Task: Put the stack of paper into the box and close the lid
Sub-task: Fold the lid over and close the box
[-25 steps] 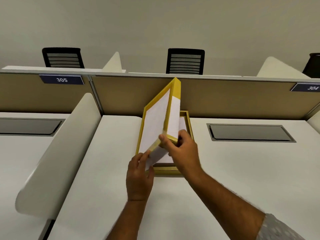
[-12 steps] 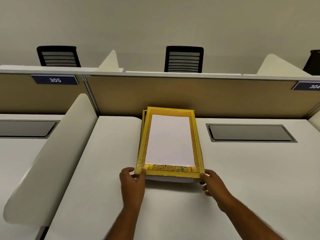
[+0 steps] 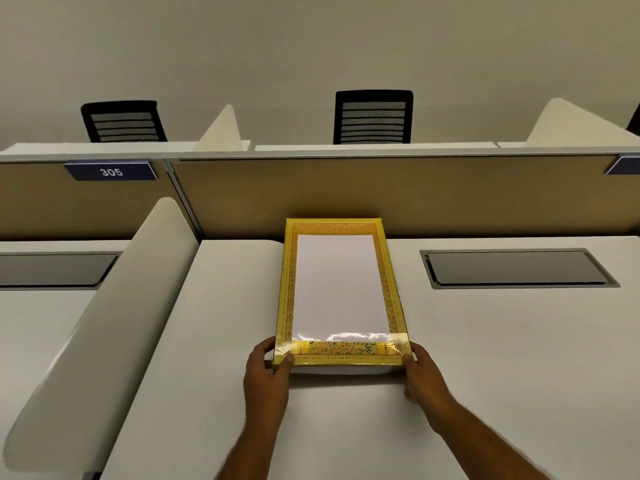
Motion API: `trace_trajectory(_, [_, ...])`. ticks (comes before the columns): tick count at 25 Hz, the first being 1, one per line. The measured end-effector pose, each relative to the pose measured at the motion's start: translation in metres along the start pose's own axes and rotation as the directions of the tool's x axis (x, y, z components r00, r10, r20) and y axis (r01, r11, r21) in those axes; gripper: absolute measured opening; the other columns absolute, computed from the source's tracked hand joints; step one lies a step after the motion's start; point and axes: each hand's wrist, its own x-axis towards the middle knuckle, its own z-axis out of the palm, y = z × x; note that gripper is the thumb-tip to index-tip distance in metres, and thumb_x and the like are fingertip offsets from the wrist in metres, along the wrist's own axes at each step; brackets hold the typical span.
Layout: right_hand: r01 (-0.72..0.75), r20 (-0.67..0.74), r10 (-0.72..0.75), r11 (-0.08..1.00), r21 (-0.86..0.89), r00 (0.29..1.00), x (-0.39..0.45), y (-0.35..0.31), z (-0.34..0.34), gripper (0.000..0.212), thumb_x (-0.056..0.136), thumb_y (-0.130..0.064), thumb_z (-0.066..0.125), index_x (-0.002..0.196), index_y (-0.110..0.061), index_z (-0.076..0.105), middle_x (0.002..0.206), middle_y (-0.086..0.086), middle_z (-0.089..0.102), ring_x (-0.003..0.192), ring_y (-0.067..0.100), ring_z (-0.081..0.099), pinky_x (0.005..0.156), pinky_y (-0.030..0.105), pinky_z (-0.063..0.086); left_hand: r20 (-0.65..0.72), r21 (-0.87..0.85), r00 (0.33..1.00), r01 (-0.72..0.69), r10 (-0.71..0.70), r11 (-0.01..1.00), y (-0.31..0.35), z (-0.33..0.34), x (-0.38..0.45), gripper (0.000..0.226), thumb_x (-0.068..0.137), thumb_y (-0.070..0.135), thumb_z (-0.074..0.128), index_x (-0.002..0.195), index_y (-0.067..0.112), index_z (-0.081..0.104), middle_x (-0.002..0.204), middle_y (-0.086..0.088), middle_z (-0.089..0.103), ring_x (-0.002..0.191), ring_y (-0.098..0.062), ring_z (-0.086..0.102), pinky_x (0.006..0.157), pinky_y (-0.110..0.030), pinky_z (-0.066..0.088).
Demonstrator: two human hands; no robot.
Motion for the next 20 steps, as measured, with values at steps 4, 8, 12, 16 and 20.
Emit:
trace_trajectory(4, [0.053, -0.015, -0.054, 0.996, -0.068, 0.998, 0.001, -0.001, 0.005, 0.045, 0.112, -0.036, 0.043, 0.152, -0.017, 0.048, 0.141, 0.01, 0.064, 0.124, 0.031, 0.062, 0.1, 0.042, 0.052, -0.045, -0.086, 0.997, 0.054, -0.058, 0.995, 0.003, 0.003, 0.007, 0.043, 0.093, 0.005, 0.078, 0.125, 0.031, 0.066, 0.117, 0.01, 0.072, 0.101, -0.013, 0.067, 0.075, -0.022, 0.053])
trace_trajectory(8, [0.084, -0.066, -0.098, 0.978, -0.192, 0.993, 0.005, 0.006, 0.007, 0.049, 0.109, -0.038, 0.05, 0.153, -0.016, 0.047, 0.142, 0.016, 0.058, 0.127, 0.031, 0.061, 0.104, 0.042, 0.052, -0.054, -0.122, 0.992, 0.105, -0.112, 0.987, -0.01, -0.003, 0.005, 0.042, 0.093, 0.003, 0.077, 0.122, 0.032, 0.069, 0.117, 0.008, 0.072, 0.108, -0.019, 0.067, 0.084, -0.031, 0.058])
trace_trajectory(12, [0.116, -0.077, -0.145, 0.949, -0.294, 0.986, 0.012, 0.009, 0.008, 0.049, 0.109, -0.035, 0.05, 0.153, -0.013, 0.048, 0.142, 0.017, 0.053, 0.127, 0.031, 0.059, 0.106, 0.042, 0.051, 0.036, -0.081, 0.987, 0.16, -0.157, 0.984, -0.011, -0.006, 0.022, 0.043, 0.093, -0.008, 0.071, 0.121, 0.025, 0.068, 0.113, 0.006, 0.074, 0.113, -0.025, 0.069, 0.088, -0.031, 0.058])
trace_trajectory(16, [0.146, -0.081, -0.184, 0.93, -0.337, 0.98, 0.025, 0.003, 0.012, 0.049, 0.109, -0.03, 0.051, 0.153, -0.01, 0.047, 0.144, 0.018, 0.056, 0.129, 0.032, 0.058, 0.109, 0.044, 0.051, 0.128, -0.017, 0.981, 0.146, -0.143, 0.989, 0.001, 0.001, 0.048, 0.04, 0.099, 0.009, 0.07, 0.135, 0.026, 0.063, 0.116, 0.011, 0.071, 0.114, -0.021, 0.068, 0.077, -0.019, 0.056])
trace_trajectory(20, [0.231, -0.032, -0.264, 0.891, -0.39, 0.964, 0.047, -0.02, 0.007, 0.06, 0.108, -0.036, 0.051, 0.162, -0.016, 0.034, 0.149, 0.011, 0.058, 0.132, 0.03, 0.06, 0.11, 0.044, 0.053, 0.172, 0.182, 0.982, 0.04, -0.072, 0.982, 0.016, 0.028, 0.075, 0.052, 0.107, 0.036, 0.057, 0.156, 0.024, 0.044, 0.145, -0.005, 0.061, 0.127, -0.029, 0.063, 0.101, -0.04, 0.055])
